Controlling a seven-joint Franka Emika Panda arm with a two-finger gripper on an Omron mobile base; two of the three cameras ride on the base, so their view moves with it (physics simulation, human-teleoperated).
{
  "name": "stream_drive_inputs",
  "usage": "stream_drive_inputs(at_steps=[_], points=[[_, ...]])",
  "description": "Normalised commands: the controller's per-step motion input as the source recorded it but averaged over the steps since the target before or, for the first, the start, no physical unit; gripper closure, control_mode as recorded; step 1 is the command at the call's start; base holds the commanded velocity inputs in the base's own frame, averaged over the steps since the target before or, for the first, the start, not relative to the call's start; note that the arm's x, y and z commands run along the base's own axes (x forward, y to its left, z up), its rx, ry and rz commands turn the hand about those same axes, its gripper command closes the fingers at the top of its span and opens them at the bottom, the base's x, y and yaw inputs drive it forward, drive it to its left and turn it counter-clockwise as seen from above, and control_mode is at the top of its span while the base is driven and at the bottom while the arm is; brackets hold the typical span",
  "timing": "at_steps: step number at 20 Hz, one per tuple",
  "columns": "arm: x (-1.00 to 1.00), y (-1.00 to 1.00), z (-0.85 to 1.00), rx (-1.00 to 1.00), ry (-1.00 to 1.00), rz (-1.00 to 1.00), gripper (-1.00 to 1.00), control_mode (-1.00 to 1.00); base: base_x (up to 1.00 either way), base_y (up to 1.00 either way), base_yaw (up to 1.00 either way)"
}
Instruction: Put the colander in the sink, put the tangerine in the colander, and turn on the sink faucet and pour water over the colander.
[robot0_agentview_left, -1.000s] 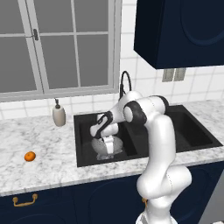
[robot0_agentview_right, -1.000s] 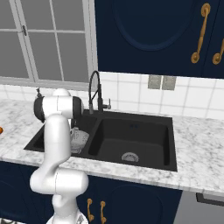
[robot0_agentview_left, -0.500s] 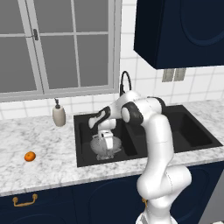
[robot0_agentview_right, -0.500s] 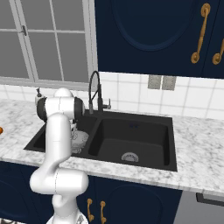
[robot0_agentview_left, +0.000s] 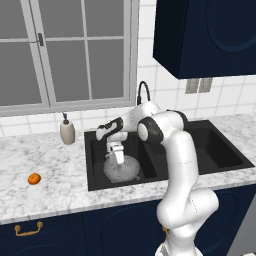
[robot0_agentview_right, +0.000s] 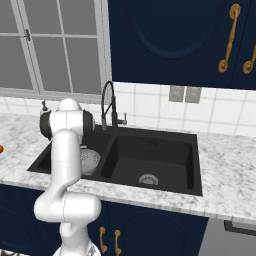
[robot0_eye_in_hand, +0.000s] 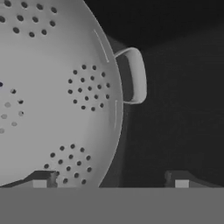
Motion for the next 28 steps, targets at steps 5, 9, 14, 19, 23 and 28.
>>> stream_drive_inputs(at_steps=[5, 9, 14, 19, 23, 28], points=[[-0.45, 0.06, 0.53, -0.10, -0.02, 0.00, -1.00, -1.00, 0.00, 0.00, 0.00], [-0.59, 0.04, 0.42, -0.15, -0.21, 0.00, -1.00, -1.00, 0.00, 0.00, 0.00], [-0.59, 0.02, 0.51, -0.07, -0.26, -0.02, -1.00, -1.00, 0.00, 0.00, 0.00], [-0.72, 0.01, 0.63, 0.00, -0.18, -0.01, -1.00, -1.00, 0.00, 0.00, 0.00], [-0.82, 0.04, 0.50, 0.00, -0.25, 0.15, -1.00, -1.00, 0.00, 0.00, 0.00], [-0.79, 0.07, 0.43, 0.00, -0.25, 0.39, -1.00, -1.00, 0.00, 0.00, 0.00]])
